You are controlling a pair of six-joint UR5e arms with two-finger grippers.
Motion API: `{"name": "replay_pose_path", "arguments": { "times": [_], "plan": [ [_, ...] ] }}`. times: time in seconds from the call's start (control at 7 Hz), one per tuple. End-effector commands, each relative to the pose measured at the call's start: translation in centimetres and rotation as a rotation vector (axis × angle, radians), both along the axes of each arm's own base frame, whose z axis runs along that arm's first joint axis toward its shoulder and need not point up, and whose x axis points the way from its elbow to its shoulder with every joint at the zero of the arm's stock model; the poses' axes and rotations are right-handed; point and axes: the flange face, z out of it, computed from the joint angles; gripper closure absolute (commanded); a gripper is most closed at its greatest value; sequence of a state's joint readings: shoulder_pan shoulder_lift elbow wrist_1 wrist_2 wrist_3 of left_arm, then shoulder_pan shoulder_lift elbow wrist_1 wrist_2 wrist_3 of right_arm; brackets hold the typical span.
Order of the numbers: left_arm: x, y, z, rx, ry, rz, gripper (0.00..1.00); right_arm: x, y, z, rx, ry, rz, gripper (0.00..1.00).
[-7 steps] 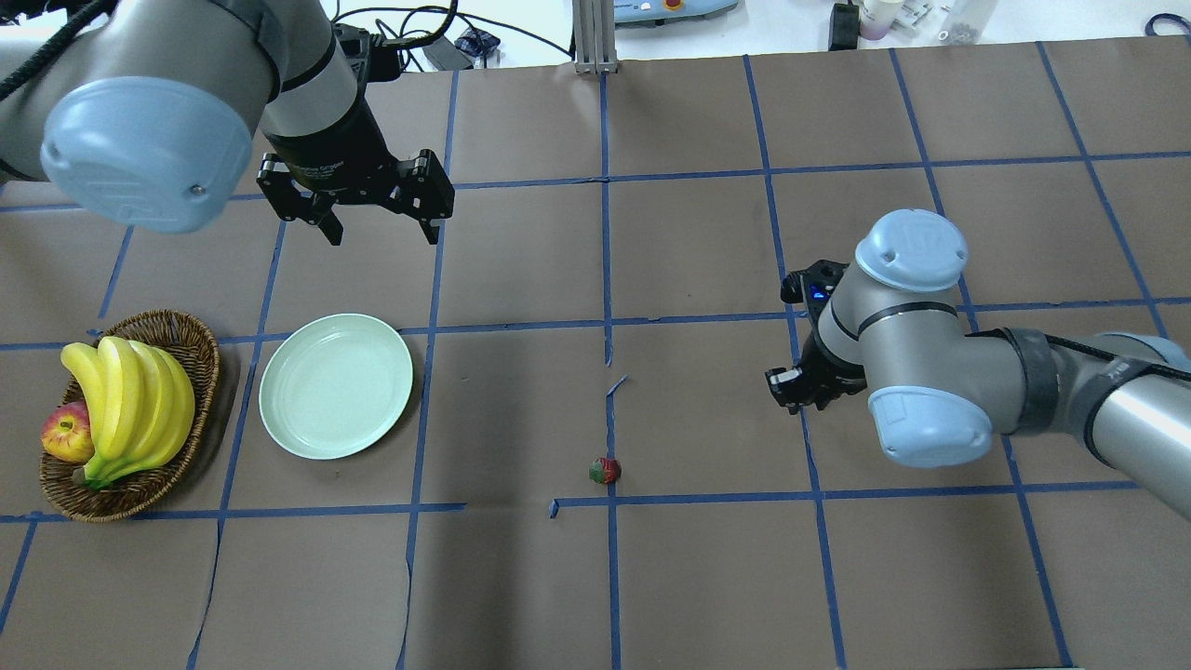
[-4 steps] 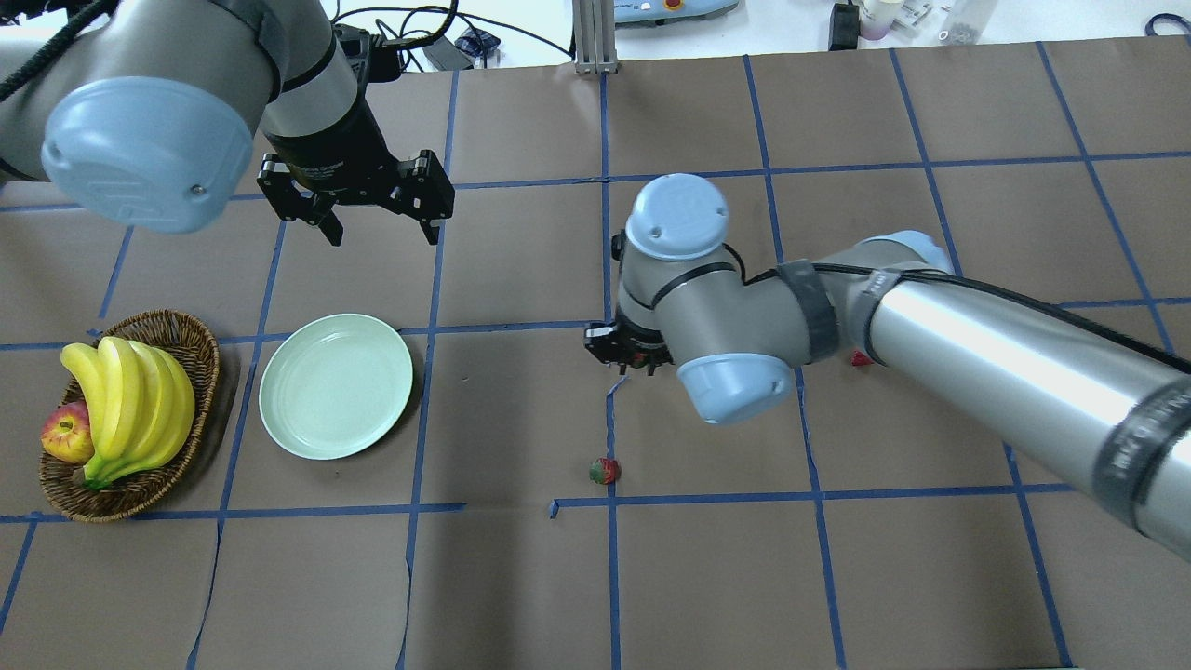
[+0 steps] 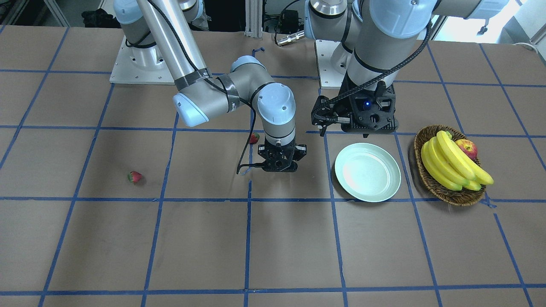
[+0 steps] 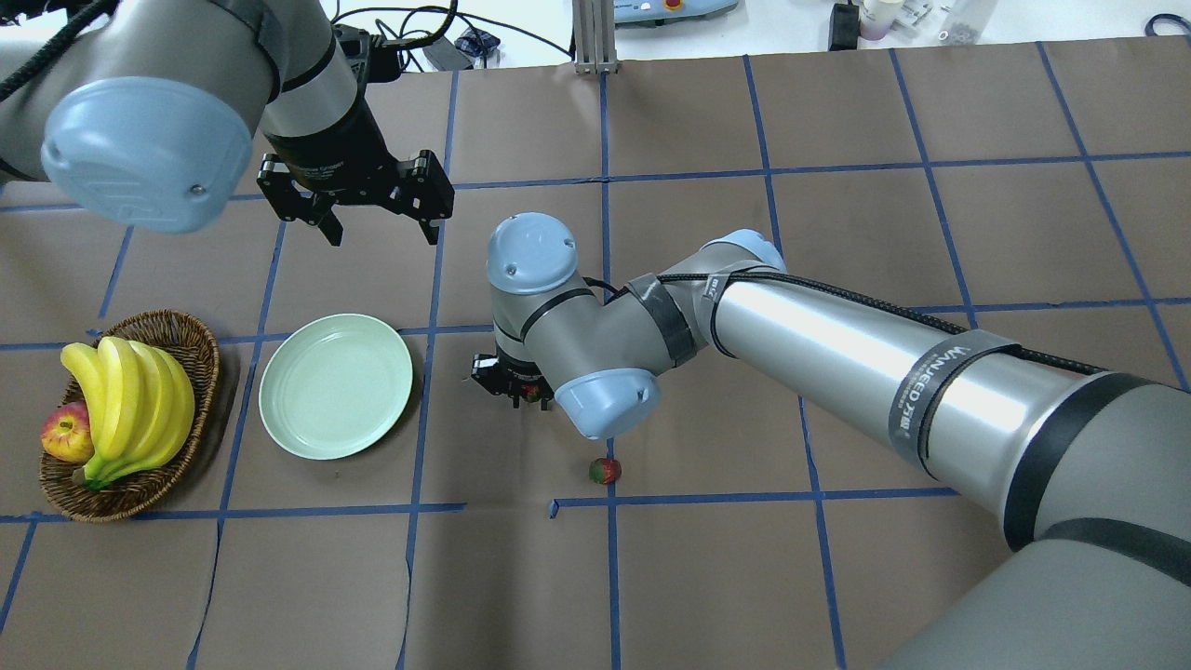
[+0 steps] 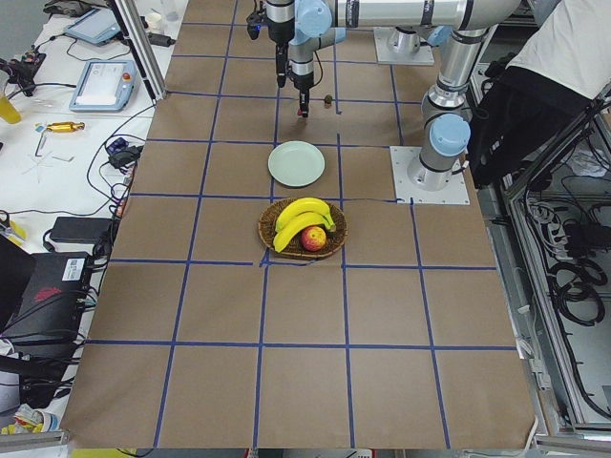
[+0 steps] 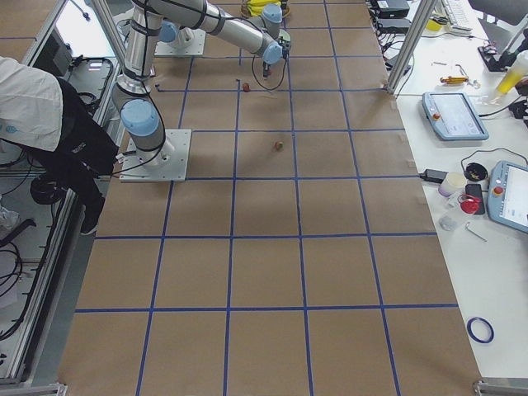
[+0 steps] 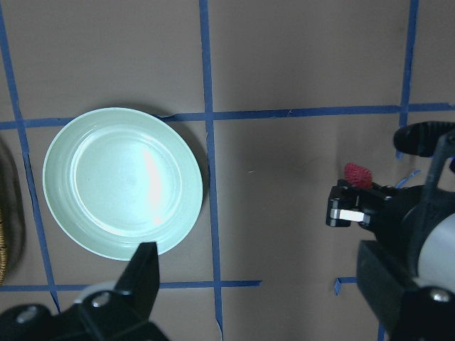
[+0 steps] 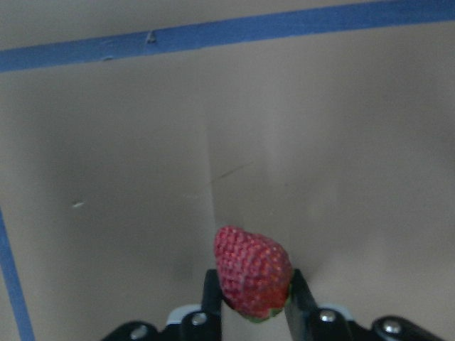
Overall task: Collect all strawberries into plate
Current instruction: 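Carry the second strawberry toward the plate and release it on the table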
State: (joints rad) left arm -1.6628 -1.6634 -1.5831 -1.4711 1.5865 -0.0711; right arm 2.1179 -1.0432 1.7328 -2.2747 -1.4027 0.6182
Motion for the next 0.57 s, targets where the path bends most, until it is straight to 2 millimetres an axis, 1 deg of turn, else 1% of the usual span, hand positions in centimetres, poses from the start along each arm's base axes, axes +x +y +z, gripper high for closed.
{"name": "replay_pose_path", "arguments": {
  "times": [0.0,0.14,0.29,0.43],
  "plan": [
    [0.0,0.0,0.0,-0.001,-0.001,-0.001,0.0,0.1,0.4,0.0,-0.004,0.0,0.01,0.01],
    [0.0,0.1,0.2,-0.004,-0.001,-0.001,0.0,0.0,0.4,0.8,-0.015,-0.004,0.022,0.0],
    [0.0,0.1,0.3,-0.005,-0.001,-0.001,0.0,-1.4,0.3,2.8,-0.044,-0.01,0.065,0.0],
    [0.1,0.1,0.3,-0.007,-0.001,-0.001,0.0,-6.2,-0.8,4.1,-0.075,0.059,0.077,0.0]
  ]
}}
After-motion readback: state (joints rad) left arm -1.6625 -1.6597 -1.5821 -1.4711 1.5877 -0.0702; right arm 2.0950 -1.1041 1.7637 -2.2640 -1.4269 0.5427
